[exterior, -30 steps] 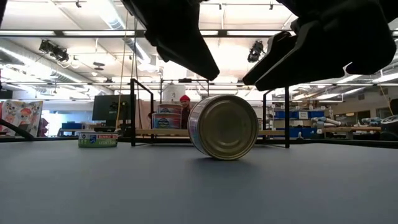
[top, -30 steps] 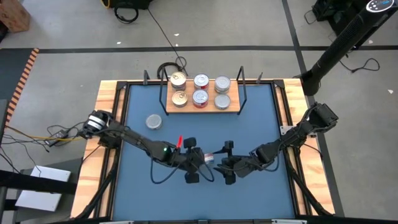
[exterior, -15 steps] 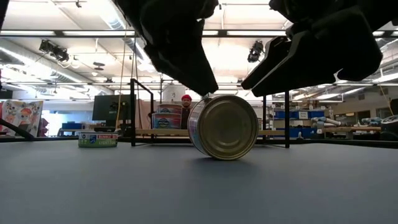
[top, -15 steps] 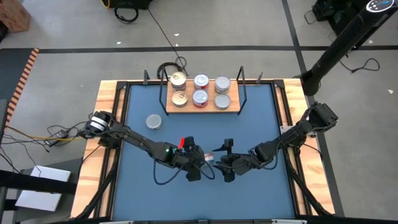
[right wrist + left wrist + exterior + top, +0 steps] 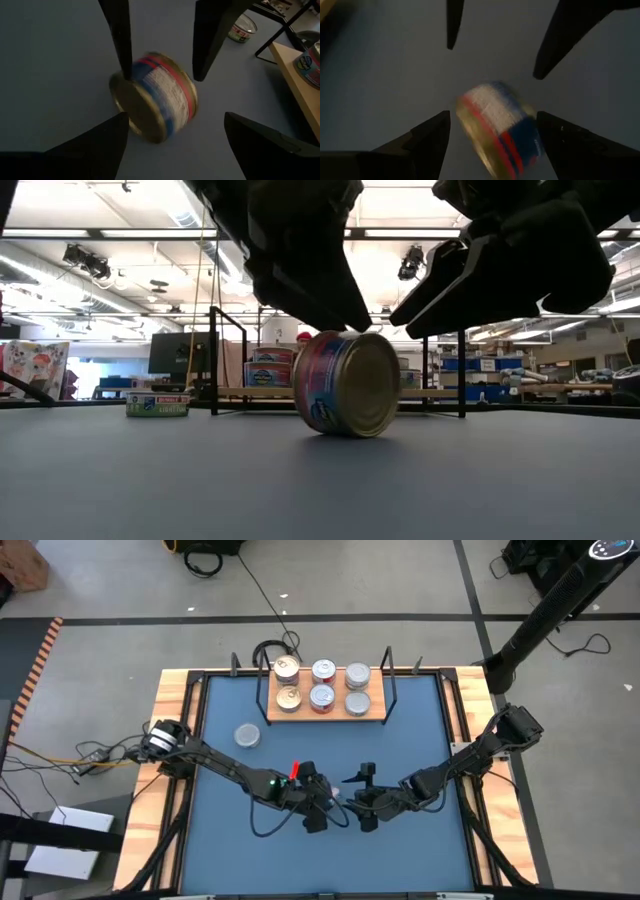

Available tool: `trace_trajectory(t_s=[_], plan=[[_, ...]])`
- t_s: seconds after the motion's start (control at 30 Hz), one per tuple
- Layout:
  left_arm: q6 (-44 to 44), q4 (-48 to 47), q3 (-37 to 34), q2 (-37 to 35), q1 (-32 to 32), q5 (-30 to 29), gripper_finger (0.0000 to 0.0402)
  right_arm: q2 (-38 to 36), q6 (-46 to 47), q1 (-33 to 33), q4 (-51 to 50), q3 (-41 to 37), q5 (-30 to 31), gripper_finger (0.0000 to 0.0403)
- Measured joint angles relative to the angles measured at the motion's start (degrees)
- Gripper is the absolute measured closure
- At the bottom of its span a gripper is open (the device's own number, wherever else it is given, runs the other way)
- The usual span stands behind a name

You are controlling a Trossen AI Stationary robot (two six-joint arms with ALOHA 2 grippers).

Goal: Stack canned seafood by type on shelf
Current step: Stack the blue tuna can on the bottom blue tuna can on the shelf

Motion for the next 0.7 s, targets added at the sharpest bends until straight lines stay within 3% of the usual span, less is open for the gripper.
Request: trace_trajectory(t_s=[0.3,0.7], plan=[[-0.8,0.5,0.0,0.4,0.0,0.4,0.0101,0.0,0.0,0.0,-0.4,0.0,0.0,0.0068],[-15.0,-7.7,3.4,0.4,-0.5,-0.5,0.0101,0.0,0.0,0.0,-0.5,0.0,0.2,0.0068]])
